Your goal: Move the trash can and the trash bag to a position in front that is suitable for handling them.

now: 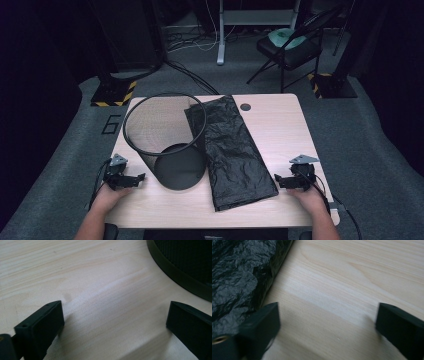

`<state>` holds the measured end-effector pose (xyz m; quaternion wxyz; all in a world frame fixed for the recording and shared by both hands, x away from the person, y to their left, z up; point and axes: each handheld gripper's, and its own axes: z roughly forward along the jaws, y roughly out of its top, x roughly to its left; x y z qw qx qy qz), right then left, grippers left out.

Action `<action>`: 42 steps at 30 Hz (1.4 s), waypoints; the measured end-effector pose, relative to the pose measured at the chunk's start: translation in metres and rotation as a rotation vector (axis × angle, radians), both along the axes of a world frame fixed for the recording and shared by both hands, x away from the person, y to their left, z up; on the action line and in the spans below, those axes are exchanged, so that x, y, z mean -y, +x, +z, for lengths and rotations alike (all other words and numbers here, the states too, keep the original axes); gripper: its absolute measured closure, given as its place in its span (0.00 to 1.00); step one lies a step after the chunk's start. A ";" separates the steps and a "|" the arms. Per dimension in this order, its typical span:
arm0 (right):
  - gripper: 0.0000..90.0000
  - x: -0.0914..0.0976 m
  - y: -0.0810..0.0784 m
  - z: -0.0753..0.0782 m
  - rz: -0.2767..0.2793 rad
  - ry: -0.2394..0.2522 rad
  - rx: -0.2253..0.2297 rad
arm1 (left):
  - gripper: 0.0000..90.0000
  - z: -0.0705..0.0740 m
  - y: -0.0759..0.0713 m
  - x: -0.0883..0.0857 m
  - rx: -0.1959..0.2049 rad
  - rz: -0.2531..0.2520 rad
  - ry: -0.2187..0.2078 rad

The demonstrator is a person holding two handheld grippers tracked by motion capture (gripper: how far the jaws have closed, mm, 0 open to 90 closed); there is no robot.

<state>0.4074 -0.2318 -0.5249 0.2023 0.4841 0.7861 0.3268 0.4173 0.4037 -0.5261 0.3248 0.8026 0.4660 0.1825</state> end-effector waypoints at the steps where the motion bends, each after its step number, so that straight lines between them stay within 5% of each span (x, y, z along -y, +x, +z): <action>1: 0.21 0.003 -0.002 0.002 0.001 0.003 0.001 | 0.08 0.001 -0.002 -0.001 -0.006 -0.011 0.001; 6: 0.31 0.007 -0.005 0.008 0.001 -0.016 -0.046 | 0.09 0.005 -0.012 -0.001 -0.047 -0.089 0.034; 14: 0.48 0.007 -0.004 0.016 -0.056 -0.028 -0.105 | 0.14 0.007 -0.014 0.001 -0.055 -0.070 0.036; 17: 0.49 0.001 -0.009 0.023 -0.062 -0.021 -0.093 | 0.14 0.007 -0.014 0.000 -0.049 -0.069 0.033; 23: 0.50 -0.014 -0.010 0.037 -0.024 0.057 -0.064 | 0.14 0.006 -0.012 0.001 -0.044 -0.071 0.030; 30: 0.47 -0.039 -0.006 0.033 0.059 0.068 -0.099 | 0.14 0.006 -0.012 0.001 -0.041 -0.068 0.030; 36: 0.53 -0.053 -0.006 0.026 0.099 0.013 -0.128 | 0.14 0.006 -0.012 0.001 -0.037 -0.071 0.028; 42: 0.69 -0.058 -0.007 0.021 0.143 -0.043 -0.132 | 0.14 0.005 -0.012 0.001 -0.031 -0.071 0.025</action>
